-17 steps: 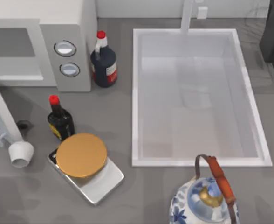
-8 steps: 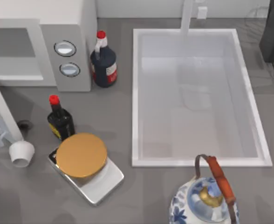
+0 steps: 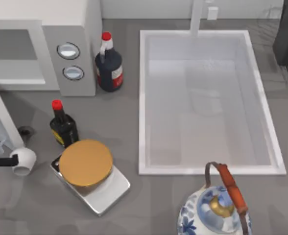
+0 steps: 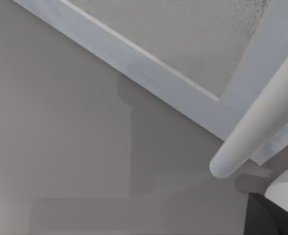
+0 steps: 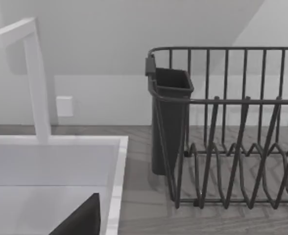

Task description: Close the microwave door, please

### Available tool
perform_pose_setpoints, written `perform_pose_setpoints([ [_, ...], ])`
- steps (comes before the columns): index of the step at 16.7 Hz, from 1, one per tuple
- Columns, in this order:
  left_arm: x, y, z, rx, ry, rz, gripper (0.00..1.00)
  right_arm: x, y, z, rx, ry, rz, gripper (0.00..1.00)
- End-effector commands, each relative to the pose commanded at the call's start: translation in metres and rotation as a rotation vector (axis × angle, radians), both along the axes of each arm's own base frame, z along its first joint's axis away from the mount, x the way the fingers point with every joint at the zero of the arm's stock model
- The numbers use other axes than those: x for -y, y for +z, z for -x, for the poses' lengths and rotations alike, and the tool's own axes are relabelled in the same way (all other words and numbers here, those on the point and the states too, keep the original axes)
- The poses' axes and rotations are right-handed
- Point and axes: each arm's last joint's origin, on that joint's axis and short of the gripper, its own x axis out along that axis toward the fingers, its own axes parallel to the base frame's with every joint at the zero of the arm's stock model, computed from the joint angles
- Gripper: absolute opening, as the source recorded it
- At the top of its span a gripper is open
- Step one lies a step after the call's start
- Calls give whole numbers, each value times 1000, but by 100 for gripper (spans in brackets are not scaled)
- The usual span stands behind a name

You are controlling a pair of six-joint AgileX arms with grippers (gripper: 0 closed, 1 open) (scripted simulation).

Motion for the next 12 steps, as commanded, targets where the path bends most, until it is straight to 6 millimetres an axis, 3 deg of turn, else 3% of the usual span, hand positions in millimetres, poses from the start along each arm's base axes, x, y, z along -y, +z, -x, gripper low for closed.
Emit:
perform_pose_setpoints([
  [6, -1, 5, -10, 13, 0, 2, 0, 0, 0, 0, 0, 0, 0, 100],
  [9, -1, 7, -37, 14, -1, 3, 0, 0, 0, 0, 0, 0, 0, 100],
  [12, 0, -4, -69, -21, 0, 4, 0, 0, 0, 0, 0, 0, 0, 100],
])
